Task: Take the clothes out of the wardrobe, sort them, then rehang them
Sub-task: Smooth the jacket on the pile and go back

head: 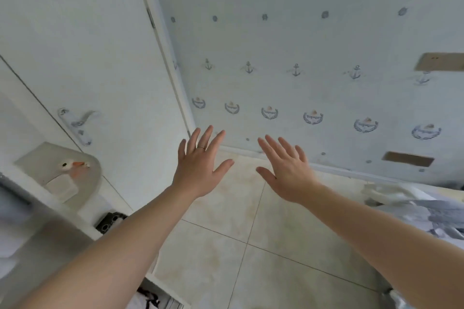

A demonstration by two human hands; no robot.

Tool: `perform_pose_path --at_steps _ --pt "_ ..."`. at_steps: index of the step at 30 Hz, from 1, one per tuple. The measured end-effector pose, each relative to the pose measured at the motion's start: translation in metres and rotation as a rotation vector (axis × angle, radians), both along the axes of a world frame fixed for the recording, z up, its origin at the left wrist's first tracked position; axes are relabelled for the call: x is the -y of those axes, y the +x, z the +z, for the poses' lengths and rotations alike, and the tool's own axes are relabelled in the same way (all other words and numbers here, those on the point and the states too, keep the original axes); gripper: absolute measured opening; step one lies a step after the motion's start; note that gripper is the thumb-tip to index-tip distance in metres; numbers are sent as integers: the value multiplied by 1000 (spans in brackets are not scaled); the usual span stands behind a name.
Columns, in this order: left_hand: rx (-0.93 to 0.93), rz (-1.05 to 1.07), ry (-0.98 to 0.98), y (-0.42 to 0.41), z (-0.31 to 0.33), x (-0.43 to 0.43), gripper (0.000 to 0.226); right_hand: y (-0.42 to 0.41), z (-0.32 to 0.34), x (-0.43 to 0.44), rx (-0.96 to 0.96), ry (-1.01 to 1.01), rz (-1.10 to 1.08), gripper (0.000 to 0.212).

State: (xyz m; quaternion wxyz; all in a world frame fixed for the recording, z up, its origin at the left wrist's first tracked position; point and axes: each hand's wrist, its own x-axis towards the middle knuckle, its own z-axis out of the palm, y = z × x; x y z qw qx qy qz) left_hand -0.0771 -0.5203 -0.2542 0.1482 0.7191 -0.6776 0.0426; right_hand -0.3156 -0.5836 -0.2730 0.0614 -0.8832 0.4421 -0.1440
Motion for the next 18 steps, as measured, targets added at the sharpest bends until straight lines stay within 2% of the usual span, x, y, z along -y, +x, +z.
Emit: perform_pose_path --at_steps 8,18 --pt "192 170 -308 89 149 -92 71 119 132 -41 136 -234 210 68" --pt "488 343 -627 186 327 -243 69 262 309 -140 401 -542 466 66"
